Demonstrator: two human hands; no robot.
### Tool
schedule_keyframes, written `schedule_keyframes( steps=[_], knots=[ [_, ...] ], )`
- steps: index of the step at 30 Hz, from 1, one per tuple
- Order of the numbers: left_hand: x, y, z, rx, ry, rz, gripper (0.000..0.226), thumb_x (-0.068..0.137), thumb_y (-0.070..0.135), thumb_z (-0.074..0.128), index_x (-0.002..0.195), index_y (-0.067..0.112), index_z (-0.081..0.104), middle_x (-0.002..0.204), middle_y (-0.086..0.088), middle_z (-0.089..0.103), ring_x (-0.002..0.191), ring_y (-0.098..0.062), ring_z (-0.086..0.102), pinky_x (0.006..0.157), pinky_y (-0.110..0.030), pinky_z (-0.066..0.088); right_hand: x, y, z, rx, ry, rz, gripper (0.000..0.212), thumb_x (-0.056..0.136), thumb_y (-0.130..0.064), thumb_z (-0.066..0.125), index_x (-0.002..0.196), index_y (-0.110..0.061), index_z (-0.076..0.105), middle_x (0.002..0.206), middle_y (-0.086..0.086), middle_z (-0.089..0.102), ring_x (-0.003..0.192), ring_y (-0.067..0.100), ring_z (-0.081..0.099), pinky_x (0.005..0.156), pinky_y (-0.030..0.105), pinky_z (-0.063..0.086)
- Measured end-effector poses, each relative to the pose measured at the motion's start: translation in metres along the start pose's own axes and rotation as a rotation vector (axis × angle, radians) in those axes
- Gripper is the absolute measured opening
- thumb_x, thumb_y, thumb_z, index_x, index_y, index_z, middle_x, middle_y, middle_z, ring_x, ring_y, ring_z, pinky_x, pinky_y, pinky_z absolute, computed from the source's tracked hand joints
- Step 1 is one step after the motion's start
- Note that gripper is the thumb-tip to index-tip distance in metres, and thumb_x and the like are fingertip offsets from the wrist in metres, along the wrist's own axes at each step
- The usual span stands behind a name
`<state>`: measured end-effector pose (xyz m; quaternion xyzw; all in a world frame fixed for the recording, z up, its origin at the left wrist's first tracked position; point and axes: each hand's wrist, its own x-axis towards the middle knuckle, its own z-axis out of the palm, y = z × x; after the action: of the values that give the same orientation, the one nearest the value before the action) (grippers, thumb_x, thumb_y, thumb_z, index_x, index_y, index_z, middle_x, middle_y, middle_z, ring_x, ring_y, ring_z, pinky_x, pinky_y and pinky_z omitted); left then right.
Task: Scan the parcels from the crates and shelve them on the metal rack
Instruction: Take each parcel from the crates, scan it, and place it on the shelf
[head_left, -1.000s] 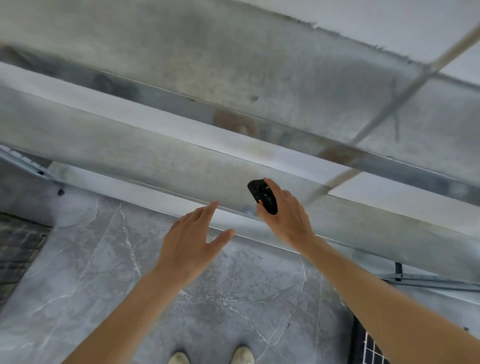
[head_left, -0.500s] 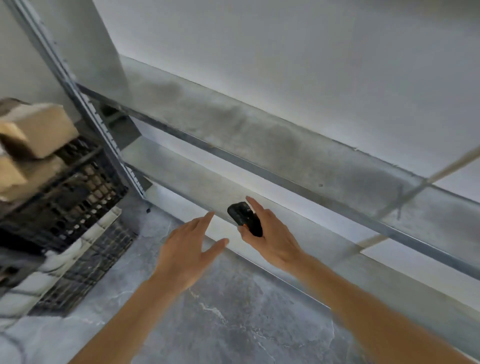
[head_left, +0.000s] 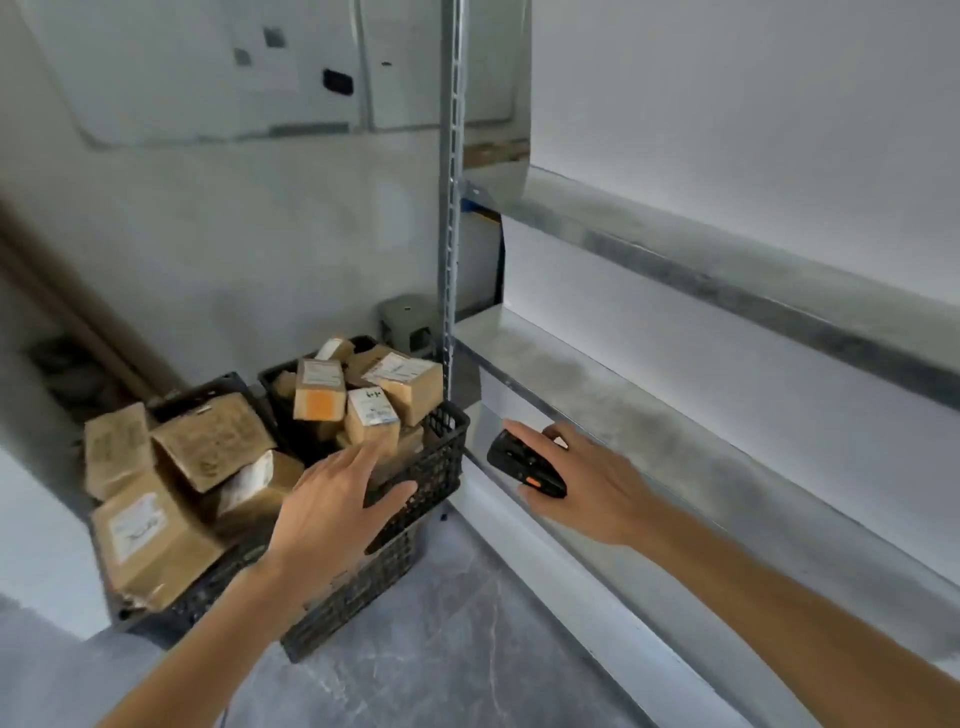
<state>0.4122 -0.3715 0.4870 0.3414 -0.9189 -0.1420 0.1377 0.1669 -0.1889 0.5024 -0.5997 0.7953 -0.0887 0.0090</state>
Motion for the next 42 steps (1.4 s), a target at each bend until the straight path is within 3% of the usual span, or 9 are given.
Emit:
schedule_keyframes(
  steps=[3, 7, 10, 14, 20, 25, 30, 34, 42],
  knots=[
    [-0.012, -0.033, -0.066, 0.015, 0.064, -0.071, 0.074, 0.095, 0.069, 0.045, 0.157, 0.033, 0.029, 0.15, 0.009, 0.051, 0.127, -0.015, 0.057, 0.093, -0.034, 0.053, 0.032, -0.043, -0.042, -0.048, 0.021, -0.09, 0.074, 0.098, -0.057, 0.051, 0.159, -0.052, 0.007, 0.133, -0.007, 0.041, 0.098, 0.013, 0.056, 0.07, 0.022, 0.047],
    [-0.024, -0.064, -0.129, 0.001, 0.149, -0.127, 0.076, 0.095, 0.069, 0.046, 0.159, 0.034, 0.026, 0.155, 0.008, 0.047, 0.139, -0.017, 0.048, 0.104, -0.037, 0.05, 0.062, -0.09, -0.082, -0.088, 0.031, -0.143, 0.084, 0.096, -0.065, 0.045, 0.162, -0.041, -0.001, 0.136, -0.005, 0.039, 0.106, 0.016, 0.055, 0.077, 0.034, 0.056],
    [-0.024, -0.082, -0.159, 0.004, 0.183, -0.158, 0.077, 0.094, 0.071, 0.045, 0.159, 0.035, 0.026, 0.155, 0.008, 0.047, 0.14, -0.017, 0.047, 0.106, -0.038, 0.048, 0.082, -0.114, -0.1, -0.116, 0.053, -0.153, 0.091, 0.096, -0.065, 0.048, 0.164, -0.021, 0.007, 0.147, -0.002, 0.035, 0.12, 0.019, 0.053, 0.085, 0.035, 0.055],
    [-0.011, -0.097, -0.182, 0.053, 0.207, -0.165, 0.074, 0.095, 0.068, 0.043, 0.159, 0.034, 0.026, 0.153, 0.007, 0.049, 0.138, -0.018, 0.048, 0.106, -0.038, 0.046, 0.114, -0.126, -0.111, -0.128, 0.054, -0.187, 0.089, 0.092, -0.065, 0.054, 0.161, -0.019, 0.019, 0.146, -0.003, 0.034, 0.118, 0.016, 0.053, 0.086, 0.033, 0.055],
    [0.033, -0.111, -0.187, 0.105, 0.225, -0.172, 0.075, 0.095, 0.069, 0.041, 0.159, 0.032, 0.026, 0.154, 0.008, 0.047, 0.143, -0.016, 0.043, 0.114, -0.036, 0.038, 0.173, -0.115, -0.107, -0.161, 0.079, -0.241, 0.093, 0.076, -0.077, 0.03, 0.153, -0.025, 0.027, 0.139, -0.004, 0.048, 0.116, 0.016, 0.052, 0.088, 0.035, 0.054],
    [0.089, -0.119, -0.175, 0.121, 0.2, -0.195, 0.078, 0.094, 0.073, 0.038, 0.16, 0.034, 0.023, 0.156, 0.009, 0.045, 0.144, -0.015, 0.042, 0.116, -0.036, 0.036, 0.226, -0.095, -0.09, -0.157, 0.064, -0.278, 0.086, 0.09, -0.073, 0.044, 0.157, -0.027, 0.014, 0.136, -0.003, 0.046, 0.11, 0.017, 0.052, 0.086, 0.036, 0.055],
    [0.137, -0.127, -0.153, 0.119, 0.183, -0.207, 0.075, 0.097, 0.069, 0.042, 0.16, 0.032, 0.024, 0.156, 0.007, 0.046, 0.143, -0.016, 0.043, 0.115, -0.036, 0.038, 0.271, -0.075, -0.074, -0.144, 0.025, -0.292, 0.091, 0.089, -0.077, 0.033, 0.16, -0.024, 0.009, 0.133, -0.003, 0.043, 0.102, 0.015, 0.055, 0.078, 0.035, 0.057],
    [0.16, -0.142, -0.137, 0.099, 0.152, -0.226, 0.076, 0.097, 0.067, 0.043, 0.16, 0.03, 0.022, 0.157, 0.006, 0.044, 0.144, -0.017, 0.042, 0.117, -0.037, 0.037, 0.297, -0.07, -0.065, -0.143, 0.012, -0.29, 0.093, 0.083, -0.077, 0.03, 0.158, -0.025, 0.014, 0.131, -0.005, 0.045, 0.103, 0.013, 0.054, 0.079, 0.033, 0.054],
    [0.195, -0.188, -0.123, 0.104, 0.096, -0.227, 0.078, 0.096, 0.071, 0.039, 0.161, 0.032, 0.02, 0.158, 0.009, 0.042, 0.145, -0.014, 0.04, 0.116, -0.033, 0.035, 0.339, -0.081, -0.047, -0.181, -0.023, -0.312, 0.083, 0.088, -0.069, 0.05, 0.154, -0.026, 0.024, 0.128, -0.006, 0.05, 0.101, 0.013, 0.056, 0.073, 0.025, 0.047]
  ],
)
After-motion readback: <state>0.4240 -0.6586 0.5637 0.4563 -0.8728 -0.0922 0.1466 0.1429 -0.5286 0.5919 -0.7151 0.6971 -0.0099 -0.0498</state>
